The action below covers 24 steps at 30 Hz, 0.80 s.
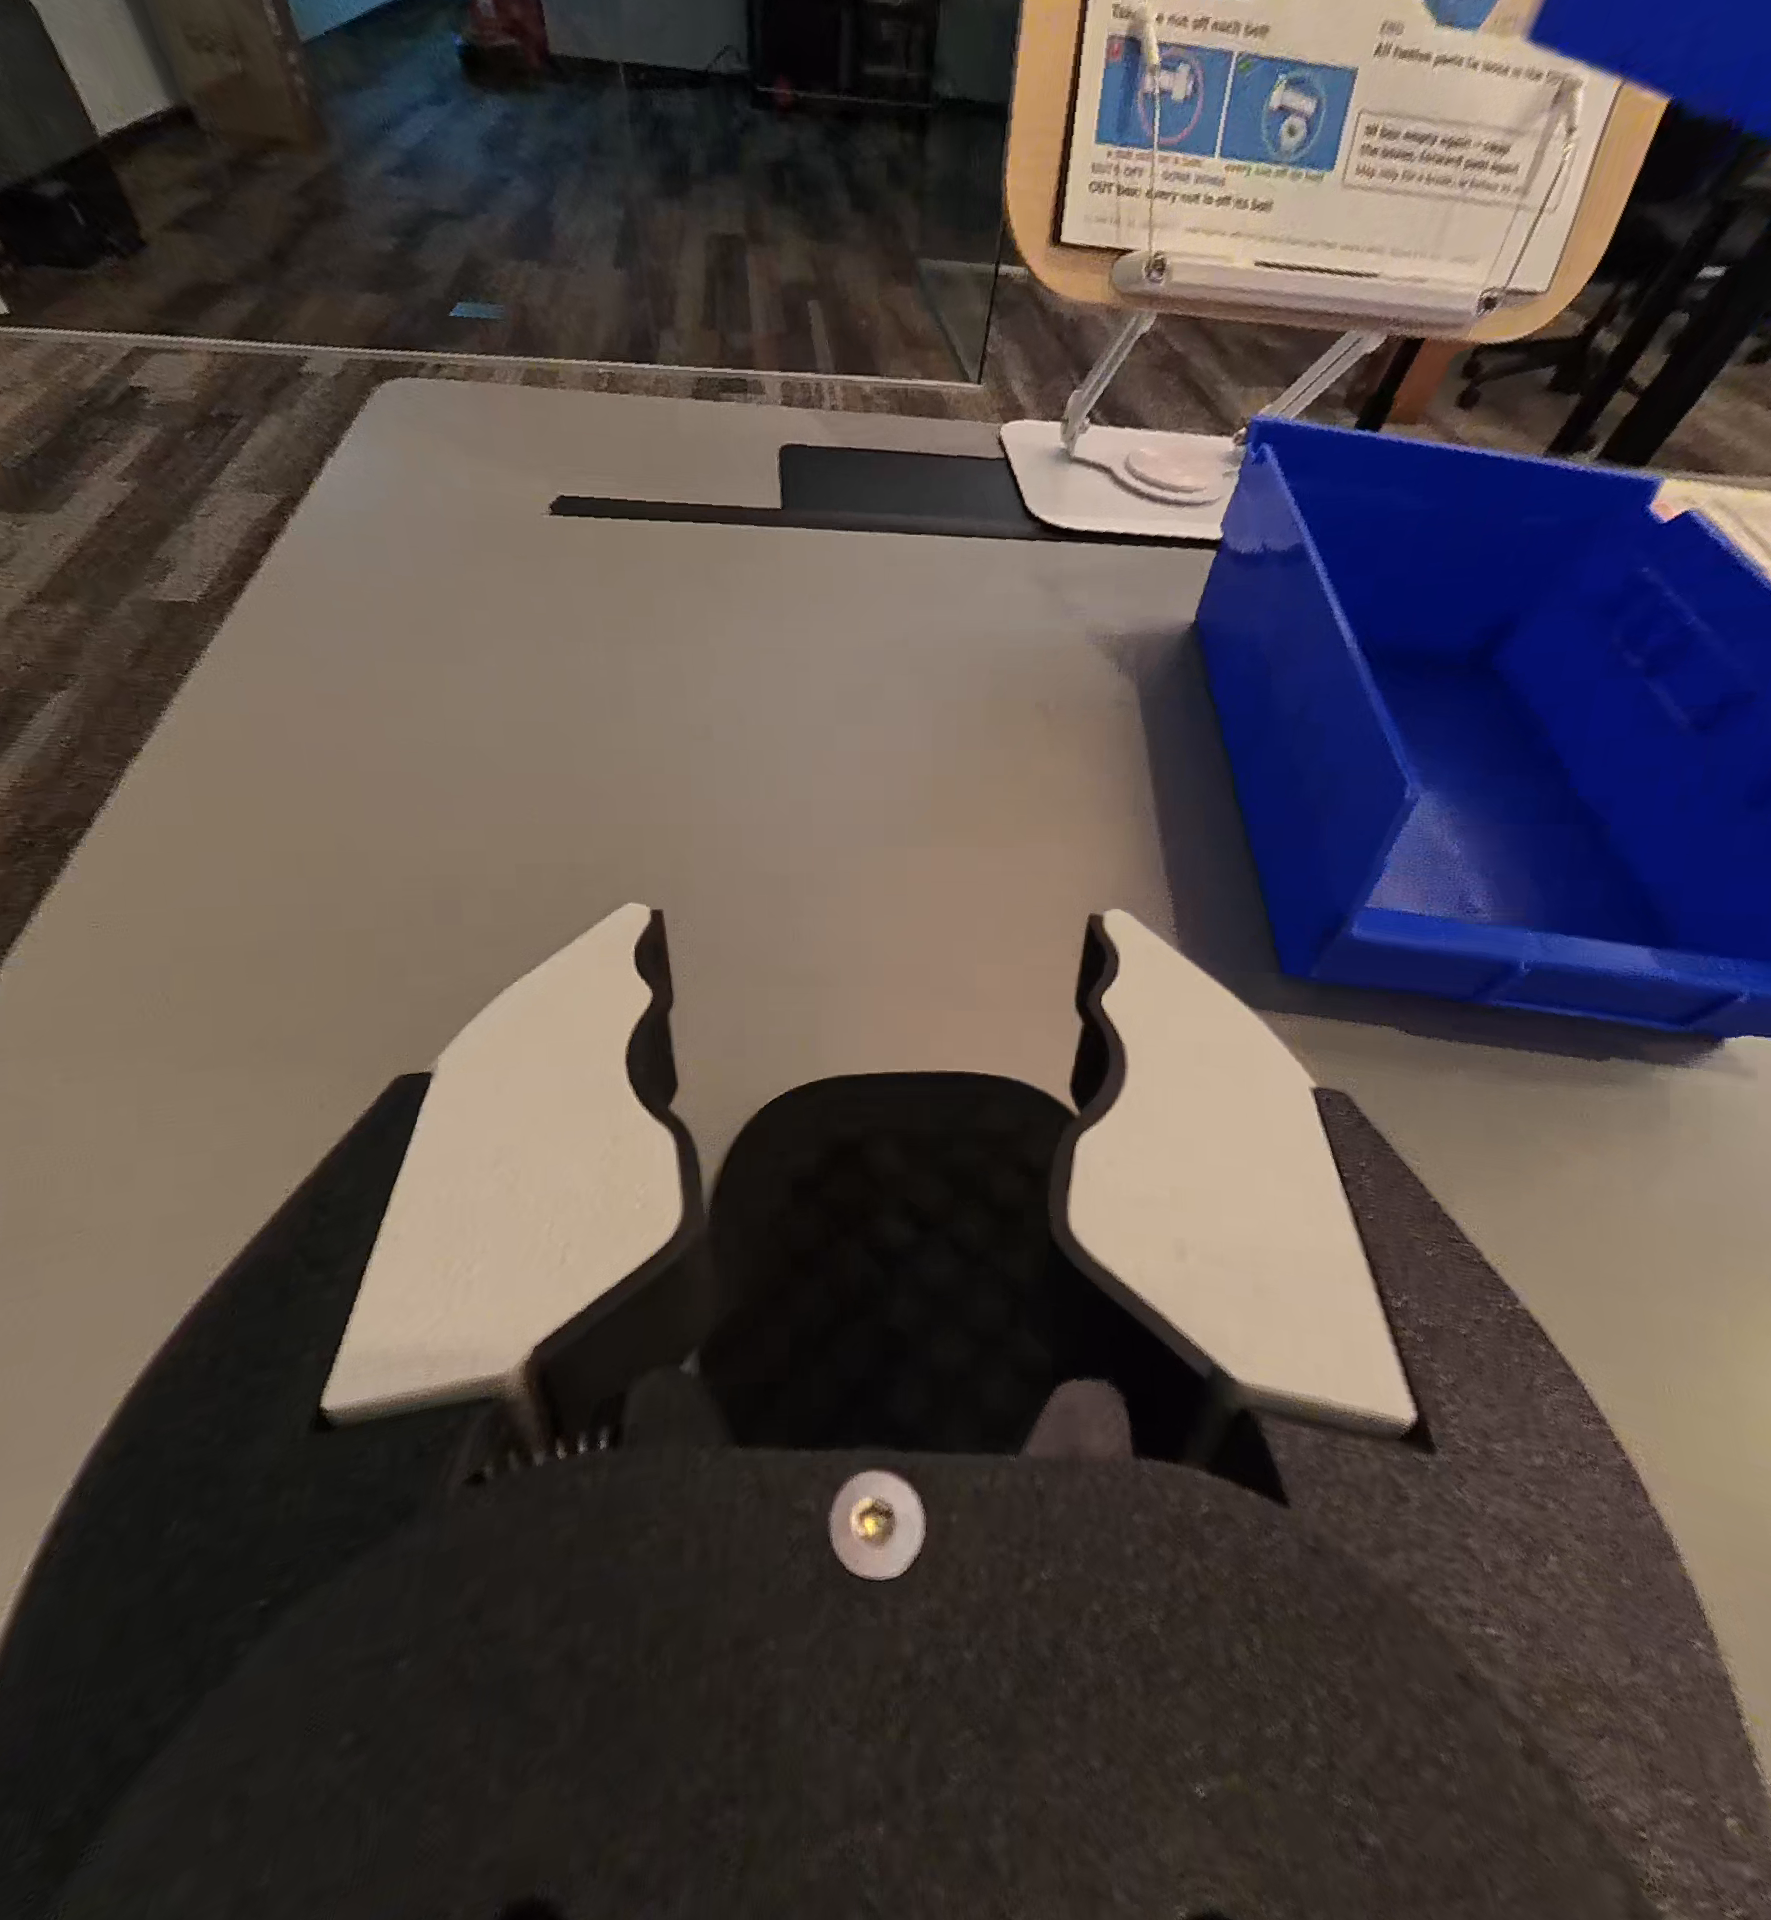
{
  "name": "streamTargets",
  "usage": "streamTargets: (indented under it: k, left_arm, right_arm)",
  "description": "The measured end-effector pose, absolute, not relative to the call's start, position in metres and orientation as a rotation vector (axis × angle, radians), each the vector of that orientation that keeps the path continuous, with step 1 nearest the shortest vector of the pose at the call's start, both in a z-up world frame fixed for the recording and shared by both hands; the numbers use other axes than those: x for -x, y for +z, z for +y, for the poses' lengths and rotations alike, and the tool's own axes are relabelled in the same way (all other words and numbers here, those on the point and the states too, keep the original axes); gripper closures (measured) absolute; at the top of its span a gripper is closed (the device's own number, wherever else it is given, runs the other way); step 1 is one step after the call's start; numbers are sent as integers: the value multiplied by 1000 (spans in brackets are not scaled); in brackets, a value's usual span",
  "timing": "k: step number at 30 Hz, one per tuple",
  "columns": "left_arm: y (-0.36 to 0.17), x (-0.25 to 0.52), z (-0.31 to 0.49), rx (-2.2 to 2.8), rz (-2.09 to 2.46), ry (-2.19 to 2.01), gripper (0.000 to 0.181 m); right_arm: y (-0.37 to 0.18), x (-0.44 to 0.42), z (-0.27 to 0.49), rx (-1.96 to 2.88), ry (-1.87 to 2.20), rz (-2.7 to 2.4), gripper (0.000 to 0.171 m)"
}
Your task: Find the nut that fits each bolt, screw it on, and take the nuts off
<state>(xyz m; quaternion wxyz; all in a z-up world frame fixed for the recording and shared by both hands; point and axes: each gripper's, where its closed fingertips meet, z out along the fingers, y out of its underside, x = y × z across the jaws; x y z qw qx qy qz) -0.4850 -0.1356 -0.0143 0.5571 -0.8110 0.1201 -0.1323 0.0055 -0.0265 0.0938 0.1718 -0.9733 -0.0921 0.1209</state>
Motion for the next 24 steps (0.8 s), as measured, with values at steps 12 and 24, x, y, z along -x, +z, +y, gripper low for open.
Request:
streamTargets:
  k: [12, 24]
  left_arm:
    - [24, 561, -152, 1844, 156, -183, 106]
    - [30, 573, -144, 1819, 126, -169, 110]
  right_arm:
    - [54, 273, 63, 2700, 545, -652, 166]
    - [-57, 377, 105, 2787, 495, -624, 166]
